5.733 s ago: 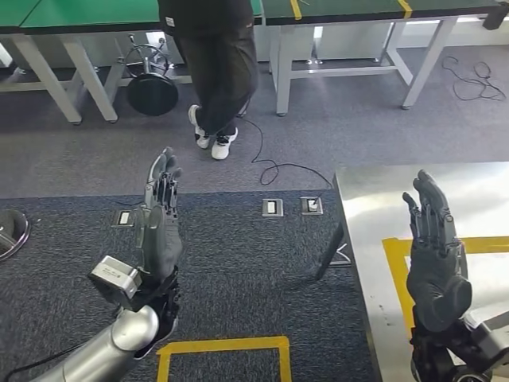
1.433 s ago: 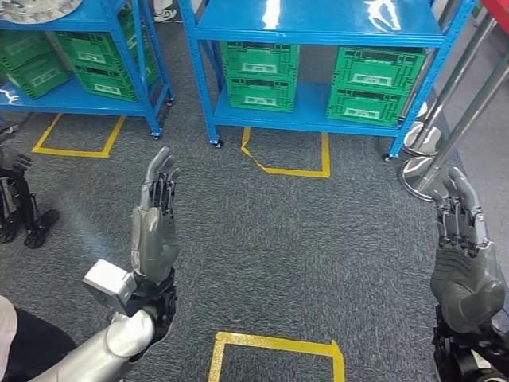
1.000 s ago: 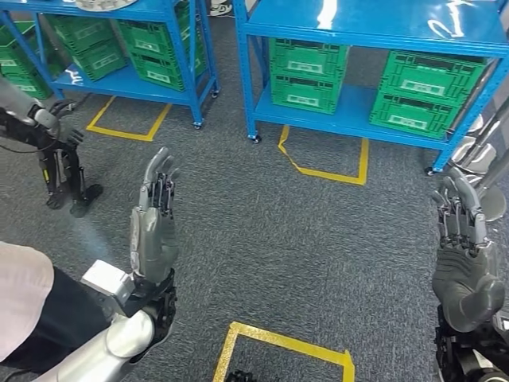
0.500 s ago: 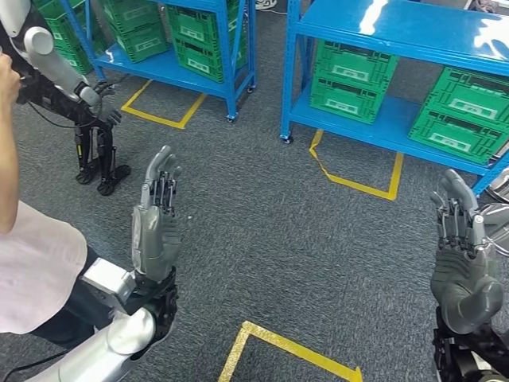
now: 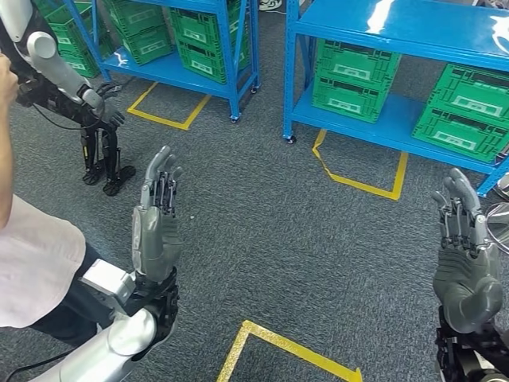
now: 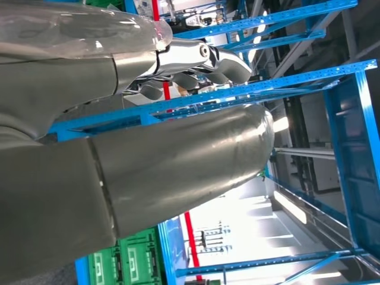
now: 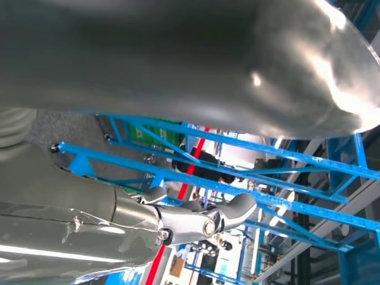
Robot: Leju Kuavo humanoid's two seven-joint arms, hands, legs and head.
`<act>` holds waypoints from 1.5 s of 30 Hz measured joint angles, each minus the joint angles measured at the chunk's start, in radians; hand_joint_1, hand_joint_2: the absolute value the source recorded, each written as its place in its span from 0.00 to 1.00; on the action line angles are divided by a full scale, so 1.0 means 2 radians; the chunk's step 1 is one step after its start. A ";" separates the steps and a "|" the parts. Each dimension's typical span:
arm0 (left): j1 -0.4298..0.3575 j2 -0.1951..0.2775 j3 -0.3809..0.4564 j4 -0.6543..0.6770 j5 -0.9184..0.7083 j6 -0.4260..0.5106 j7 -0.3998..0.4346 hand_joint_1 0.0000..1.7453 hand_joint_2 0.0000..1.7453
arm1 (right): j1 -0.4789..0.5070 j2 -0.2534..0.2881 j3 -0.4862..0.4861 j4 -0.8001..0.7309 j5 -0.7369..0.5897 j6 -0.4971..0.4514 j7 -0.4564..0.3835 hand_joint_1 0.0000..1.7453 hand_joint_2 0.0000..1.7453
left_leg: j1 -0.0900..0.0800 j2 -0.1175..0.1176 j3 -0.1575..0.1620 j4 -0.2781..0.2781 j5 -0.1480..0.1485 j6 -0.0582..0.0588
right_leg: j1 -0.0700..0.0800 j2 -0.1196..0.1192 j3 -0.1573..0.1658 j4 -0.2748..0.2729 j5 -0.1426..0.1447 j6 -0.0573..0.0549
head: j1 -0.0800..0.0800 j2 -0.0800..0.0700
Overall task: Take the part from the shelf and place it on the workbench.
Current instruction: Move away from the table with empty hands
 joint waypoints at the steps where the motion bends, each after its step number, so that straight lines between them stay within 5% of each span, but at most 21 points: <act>1: 0.000 0.000 0.000 0.000 0.000 0.000 0.000 0.00 0.00 | 0.000 0.000 0.000 0.000 0.000 0.000 0.000 0.00 0.00 | 0.000 0.000 0.000 0.000 0.000 -0.001 | 0.000 0.000 0.000 0.000 0.000 -0.001 | 0.000 0.000; 26: 0.001 0.000 0.000 0.000 0.006 -0.006 0.000 0.00 0.00 | 0.000 0.000 0.000 0.002 -0.001 0.004 -0.005 0.00 0.00 | -0.001 0.000 0.000 0.000 -0.001 -0.004 | -0.001 -0.001 0.001 -0.002 0.000 -0.002 | 0.000 0.000; 33: 0.001 0.003 0.000 0.000 0.004 -0.007 0.003 0.00 0.00 | 0.000 0.000 0.000 0.003 -0.001 0.006 -0.006 0.00 0.00 | -0.002 0.000 -0.002 0.005 -0.005 0.003 | -0.002 -0.001 0.002 -0.003 -0.001 0.001 | 0.000 0.000; 37: 0.001 0.004 0.000 -0.001 0.001 -0.010 0.006 0.00 0.00 | -0.001 0.001 0.000 0.004 -0.001 0.007 -0.007 0.00 0.00 | 0.000 0.000 0.007 -0.007 -0.008 0.011 | -0.002 -0.001 0.005 0.005 0.004 0.008 | 0.000 0.000; 39: 0.001 0.004 0.000 -0.001 0.001 -0.010 0.006 0.00 0.00 | -0.003 0.001 0.000 0.005 -0.001 0.007 -0.007 0.00 0.00 | 0.003 0.001 0.017 -0.012 -0.009 0.014 | -0.002 -0.002 -0.010 0.037 -0.013 0.011 | 0.002 0.000; 42: 0.002 0.004 0.000 -0.001 0.001 -0.011 0.008 0.00 0.00 | -0.003 0.001 0.000 0.005 -0.001 0.006 -0.007 0.00 0.00 | 0.004 0.001 0.023 -0.013 -0.012 0.014 | -0.005 -0.002 -0.062 0.129 -0.052 0.016 | 0.003 0.000; 43: 0.002 0.004 0.000 -0.001 0.001 -0.011 0.009 0.00 0.00 | -0.003 0.001 0.000 0.005 -0.001 0.005 -0.007 0.00 0.00 | 0.004 0.000 0.024 -0.012 -0.014 0.013 | -0.007 -0.002 -0.074 0.143 -0.053 0.018 | 0.003 0.000; 45: 0.003 0.004 0.000 -0.001 0.001 -0.011 0.009 0.00 0.00 | -0.002 0.001 0.000 0.006 -0.001 0.005 -0.007 0.00 0.00 | 0.008 -0.001 0.031 -0.011 -0.019 0.007 | -0.012 -0.002 -0.068 0.112 -0.023 0.022 | 0.003 0.000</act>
